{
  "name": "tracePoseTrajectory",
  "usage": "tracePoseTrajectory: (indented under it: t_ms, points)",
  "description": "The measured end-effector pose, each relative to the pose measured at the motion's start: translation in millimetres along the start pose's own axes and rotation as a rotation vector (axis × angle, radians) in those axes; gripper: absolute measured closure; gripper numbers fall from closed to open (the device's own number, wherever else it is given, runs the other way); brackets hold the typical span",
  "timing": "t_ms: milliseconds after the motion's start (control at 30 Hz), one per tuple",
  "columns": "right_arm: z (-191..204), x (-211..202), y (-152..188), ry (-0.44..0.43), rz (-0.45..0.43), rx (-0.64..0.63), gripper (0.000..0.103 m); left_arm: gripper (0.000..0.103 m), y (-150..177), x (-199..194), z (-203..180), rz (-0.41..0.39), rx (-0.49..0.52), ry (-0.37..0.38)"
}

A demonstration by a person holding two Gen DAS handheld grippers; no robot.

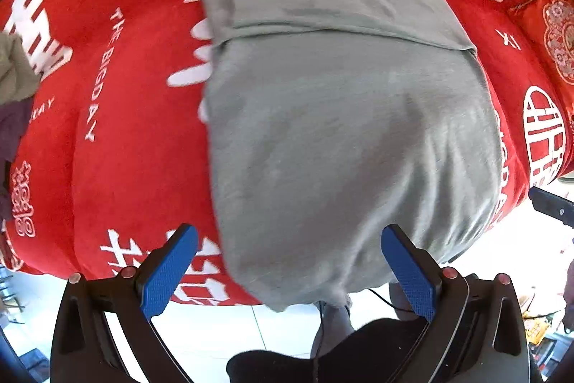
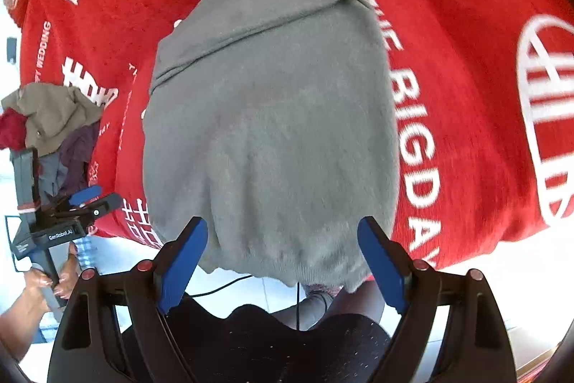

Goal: Fold small clothes
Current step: 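Grasp the sweater hem with both grippers and lift it toward the collar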

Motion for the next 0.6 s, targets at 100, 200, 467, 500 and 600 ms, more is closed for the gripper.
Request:
tracePoseTrajectory:
  t_ms: [100, 200, 467, 500, 600]
  points:
    - [-12, 8, 14, -0.015, 0.021, 0.027, 0.015, 0.001, 18, 11, 19, 0.015, -0.015, 0.035]
    - [-21, 25, 29, -0.035, 0.08, 0.04, 0.015, 0.001, 38, 28, 29, 0.043, -0.031, 0.081]
    - [-52, 89, 70, -0.027, 0.252, -0.023, 0.015, 0.001, 76, 84, 40, 0.092, -0.051, 0.204]
    - [-53, 96, 73, -0.032, 0.26, -0.036, 0.015, 0.001, 79, 88, 43, 0.096, -0.063, 0.203]
    - [-51, 109, 75, -0.063, 0.264, -0.041, 0.015, 0.001, 82, 94, 45, 0.078, -0.088, 0.223]
Point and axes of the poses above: each gripper's, at about its wrist camera, not at the fingertips, and x roughly the way its jaws point, z to its left, y to its underside, the point moved 10 cm from there along x, roughly the way its jaws point, and after that the axes turned 11 degrees about y, right-handed, at the moved point
